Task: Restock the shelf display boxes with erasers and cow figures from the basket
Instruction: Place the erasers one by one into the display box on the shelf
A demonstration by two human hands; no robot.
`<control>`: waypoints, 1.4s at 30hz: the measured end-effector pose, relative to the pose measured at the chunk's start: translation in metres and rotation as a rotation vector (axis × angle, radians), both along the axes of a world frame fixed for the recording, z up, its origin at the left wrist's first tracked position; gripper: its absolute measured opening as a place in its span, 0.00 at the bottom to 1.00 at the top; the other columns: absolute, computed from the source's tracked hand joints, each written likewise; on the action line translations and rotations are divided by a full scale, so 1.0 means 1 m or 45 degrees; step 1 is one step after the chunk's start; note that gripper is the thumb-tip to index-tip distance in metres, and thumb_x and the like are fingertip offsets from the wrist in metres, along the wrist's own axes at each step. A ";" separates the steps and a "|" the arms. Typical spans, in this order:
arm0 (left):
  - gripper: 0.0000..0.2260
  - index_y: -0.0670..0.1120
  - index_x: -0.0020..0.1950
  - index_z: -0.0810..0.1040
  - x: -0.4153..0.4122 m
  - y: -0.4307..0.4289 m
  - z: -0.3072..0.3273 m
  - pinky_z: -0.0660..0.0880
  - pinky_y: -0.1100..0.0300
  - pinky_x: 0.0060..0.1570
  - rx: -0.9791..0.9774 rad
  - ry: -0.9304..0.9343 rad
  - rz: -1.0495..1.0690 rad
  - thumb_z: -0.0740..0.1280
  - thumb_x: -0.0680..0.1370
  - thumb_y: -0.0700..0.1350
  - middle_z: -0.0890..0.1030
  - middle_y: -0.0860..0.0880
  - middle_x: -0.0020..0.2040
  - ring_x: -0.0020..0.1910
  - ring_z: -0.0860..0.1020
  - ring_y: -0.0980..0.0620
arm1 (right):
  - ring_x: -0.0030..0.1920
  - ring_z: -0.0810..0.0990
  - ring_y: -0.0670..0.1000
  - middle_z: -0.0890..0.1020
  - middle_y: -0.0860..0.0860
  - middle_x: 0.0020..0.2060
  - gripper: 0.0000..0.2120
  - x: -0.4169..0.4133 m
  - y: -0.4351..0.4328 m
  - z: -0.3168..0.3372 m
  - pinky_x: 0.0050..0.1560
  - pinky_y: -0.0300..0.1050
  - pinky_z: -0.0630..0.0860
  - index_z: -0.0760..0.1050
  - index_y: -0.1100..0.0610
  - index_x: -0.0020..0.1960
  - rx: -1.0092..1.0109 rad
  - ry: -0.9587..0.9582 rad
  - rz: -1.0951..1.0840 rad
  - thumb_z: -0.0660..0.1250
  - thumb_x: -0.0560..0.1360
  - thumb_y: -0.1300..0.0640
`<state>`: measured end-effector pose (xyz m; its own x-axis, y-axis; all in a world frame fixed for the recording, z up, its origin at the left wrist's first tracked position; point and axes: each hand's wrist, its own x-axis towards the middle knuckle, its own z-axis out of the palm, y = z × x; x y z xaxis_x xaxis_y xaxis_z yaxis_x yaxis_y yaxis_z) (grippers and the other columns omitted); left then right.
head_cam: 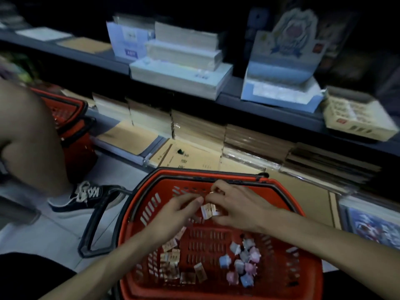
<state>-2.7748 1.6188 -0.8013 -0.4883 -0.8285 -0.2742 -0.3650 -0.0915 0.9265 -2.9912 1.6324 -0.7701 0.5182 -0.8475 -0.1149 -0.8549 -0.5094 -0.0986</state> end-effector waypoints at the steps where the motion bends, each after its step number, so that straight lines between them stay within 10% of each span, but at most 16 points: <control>1: 0.17 0.54 0.67 0.79 -0.008 0.005 0.007 0.81 0.45 0.56 0.192 0.165 0.038 0.64 0.82 0.59 0.83 0.54 0.60 0.53 0.85 0.48 | 0.44 0.71 0.49 0.68 0.48 0.61 0.18 -0.001 0.005 0.013 0.40 0.45 0.69 0.72 0.47 0.66 -0.052 -0.057 0.002 0.66 0.77 0.45; 11: 0.12 0.34 0.59 0.82 -0.043 0.017 0.046 0.81 0.47 0.56 0.423 0.596 0.138 0.65 0.82 0.40 0.83 0.32 0.56 0.52 0.83 0.40 | 0.56 0.74 0.38 0.70 0.35 0.58 0.29 -0.019 0.028 0.047 0.57 0.36 0.74 0.69 0.40 0.71 -0.102 -0.590 -0.261 0.74 0.73 0.43; 17: 0.14 0.29 0.62 0.78 -0.065 0.000 0.064 0.84 0.53 0.45 0.515 0.688 0.266 0.64 0.83 0.38 0.81 0.26 0.56 0.52 0.81 0.35 | 0.42 0.80 0.47 0.75 0.42 0.49 0.30 -0.040 0.017 0.062 0.46 0.49 0.81 0.76 0.43 0.59 -0.110 -1.009 -0.471 0.84 0.61 0.46; 23: 0.09 0.34 0.60 0.76 -0.103 -0.010 0.093 0.84 0.55 0.43 0.432 0.735 0.138 0.63 0.82 0.37 0.83 0.31 0.53 0.47 0.85 0.39 | 0.34 0.76 0.44 0.79 0.47 0.45 0.29 -0.072 0.017 0.094 0.37 0.42 0.76 0.79 0.47 0.50 -0.137 -1.312 -0.691 0.88 0.53 0.45; 33: 0.12 0.40 0.61 0.80 -0.196 -0.015 0.142 0.74 0.57 0.35 0.217 0.849 0.041 0.62 0.82 0.33 0.84 0.42 0.48 0.39 0.81 0.47 | 0.30 0.79 0.47 0.85 0.57 0.41 0.12 -0.140 0.038 0.137 0.31 0.44 0.76 0.80 0.61 0.51 -0.145 -1.800 -0.945 0.79 0.71 0.62; 42: 0.07 0.56 0.49 0.82 -0.255 -0.020 0.169 0.72 0.65 0.32 -0.884 0.109 -0.062 0.69 0.80 0.43 0.84 0.56 0.41 0.34 0.81 0.57 | 0.30 0.85 0.48 0.86 0.50 0.37 0.04 -0.221 0.048 0.177 0.32 0.41 0.80 0.82 0.52 0.50 -0.792 -1.432 -1.270 0.73 0.77 0.59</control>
<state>-3.0300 1.5990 -0.6321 -0.5256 -0.7746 0.3518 -0.2768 0.5467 0.7902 -3.2122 1.6809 -0.5935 -0.6535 -0.6483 0.3908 -0.4943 -0.0256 -0.8689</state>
